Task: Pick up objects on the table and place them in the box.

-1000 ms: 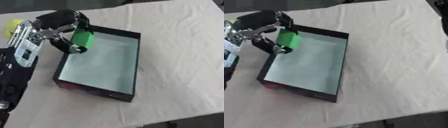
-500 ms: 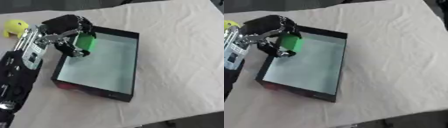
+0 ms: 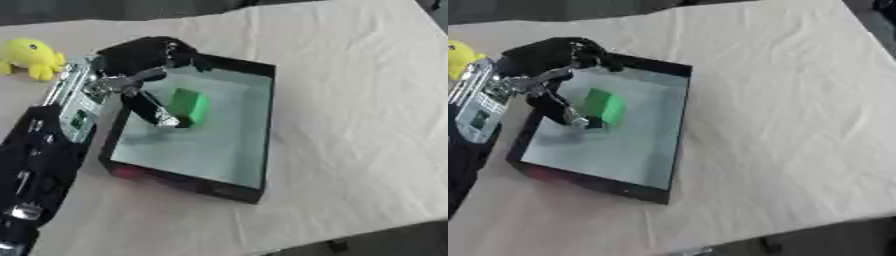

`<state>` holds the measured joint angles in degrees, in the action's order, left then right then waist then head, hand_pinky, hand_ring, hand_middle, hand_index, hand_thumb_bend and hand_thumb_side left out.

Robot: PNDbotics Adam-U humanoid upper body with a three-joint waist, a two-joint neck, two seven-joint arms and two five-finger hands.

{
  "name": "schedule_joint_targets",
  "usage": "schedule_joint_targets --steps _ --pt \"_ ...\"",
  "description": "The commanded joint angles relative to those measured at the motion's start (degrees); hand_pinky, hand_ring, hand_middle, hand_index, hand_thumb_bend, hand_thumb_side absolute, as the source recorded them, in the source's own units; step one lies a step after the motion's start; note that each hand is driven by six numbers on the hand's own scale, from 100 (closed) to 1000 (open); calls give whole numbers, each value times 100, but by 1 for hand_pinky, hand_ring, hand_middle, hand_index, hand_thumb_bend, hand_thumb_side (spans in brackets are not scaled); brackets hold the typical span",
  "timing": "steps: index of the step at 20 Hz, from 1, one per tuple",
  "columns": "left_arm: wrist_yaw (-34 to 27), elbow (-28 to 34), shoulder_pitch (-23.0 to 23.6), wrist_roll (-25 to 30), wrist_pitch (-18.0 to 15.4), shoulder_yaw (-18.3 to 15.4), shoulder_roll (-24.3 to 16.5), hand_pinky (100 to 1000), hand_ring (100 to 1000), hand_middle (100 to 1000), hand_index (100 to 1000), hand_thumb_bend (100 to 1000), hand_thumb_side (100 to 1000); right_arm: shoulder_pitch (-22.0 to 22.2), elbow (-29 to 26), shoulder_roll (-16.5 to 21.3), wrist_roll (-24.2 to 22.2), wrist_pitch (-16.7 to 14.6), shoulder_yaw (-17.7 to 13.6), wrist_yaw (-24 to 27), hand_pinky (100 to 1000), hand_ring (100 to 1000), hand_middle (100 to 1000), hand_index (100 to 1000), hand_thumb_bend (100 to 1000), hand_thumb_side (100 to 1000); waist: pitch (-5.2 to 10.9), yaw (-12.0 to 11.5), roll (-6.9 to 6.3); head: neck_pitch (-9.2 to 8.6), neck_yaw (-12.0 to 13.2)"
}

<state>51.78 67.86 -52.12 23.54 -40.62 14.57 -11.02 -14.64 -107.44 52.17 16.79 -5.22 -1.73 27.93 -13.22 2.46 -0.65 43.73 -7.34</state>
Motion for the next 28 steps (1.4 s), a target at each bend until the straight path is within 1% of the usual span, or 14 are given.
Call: schedule_joint_targets --steps 1,5,6,7,8,10,11,12,13,17,21,24,26,28 --pt "39 109 -76 692 -620 -93 -61 899 836 850 925 681 644 -63 9 114 -10 7 -57 -7 997 949 974 865 100 451 79 -9 21 32 -33" --pt "87 194 -80 631 -566 -119 -125 908 846 859 934 694 637 -22 32 99 -1 7 -73 -7 997 949 974 865 100 452 99 -47 33 38 -36" --pt "96 218 -74 634 -559 -126 -140 907 846 859 935 689 636 -8 37 95 7 3 -82 -7 998 949 974 865 100 453 103 -60 35 39 -33" --pt "96 241 -65 642 -554 -134 -150 901 840 849 928 663 625 5 42 88 15 0 -90 -4 998 949 974 865 100 454 108 -76 36 39 -25" --pt "85 272 -50 648 -549 -145 -163 901 840 849 928 663 625 17 47 82 23 -2 -99 1 998 949 974 865 100 454 116 -93 35 39 -15" --pt "46 396 9 637 -508 -192 -230 886 821 823 897 553 559 56 55 82 41 -9 -121 10 998 949 974 865 100 453 139 -149 27 39 12" --pt "-11 482 43 631 -488 -216 -275 886 821 823 897 553 559 79 55 86 49 -16 -135 12 998 949 974 865 100 453 148 -178 23 39 20" --pt "-71 566 72 631 -463 -241 -328 872 807 807 877 471 506 101 54 86 59 -21 -149 15 999 949 974 865 100 451 156 -209 16 39 23" --pt "-185 736 126 577 -422 -320 -484 857 799 799 867 449 484 156 59 80 89 -34 -192 17 999 949 974 866 100 452 171 -285 1 39 10" --pt "-754 1337 315 430 -159 -543 -1092 827 775 776 849 451 475 325 78 35 197 -69 -318 21 1000 950 976 867 100 458 178 -475 -27 39 -79" --pt "-1297 1727 508 246 299 -891 -1764 799 755 762 843 479 452 418 85 -35 255 -83 -383 5 1000 950 976 867 100 462 151 -577 -9 39 -135" --pt "-1468 1720 675 87 606 -1215 -2356 798 753 759 841 482 444 445 73 -86 278 -96 -417 6 1000 949 976 867 100 463 130 -600 11 39 -141" --pt "-1606 1518 753 53 721 -1393 -2668 797 749 756 840 476 436 444 68 -121 286 -96 -431 15 1000 949 976 867 100 464 117 -601 23 39 -146" --pt "-1726 1229 770 60 795 -1589 -2894 797 750 759 845 481 430 425 55 -171 286 -92 -435 32 1000 950 976 868 100 464 102 -589 38 39 -155"
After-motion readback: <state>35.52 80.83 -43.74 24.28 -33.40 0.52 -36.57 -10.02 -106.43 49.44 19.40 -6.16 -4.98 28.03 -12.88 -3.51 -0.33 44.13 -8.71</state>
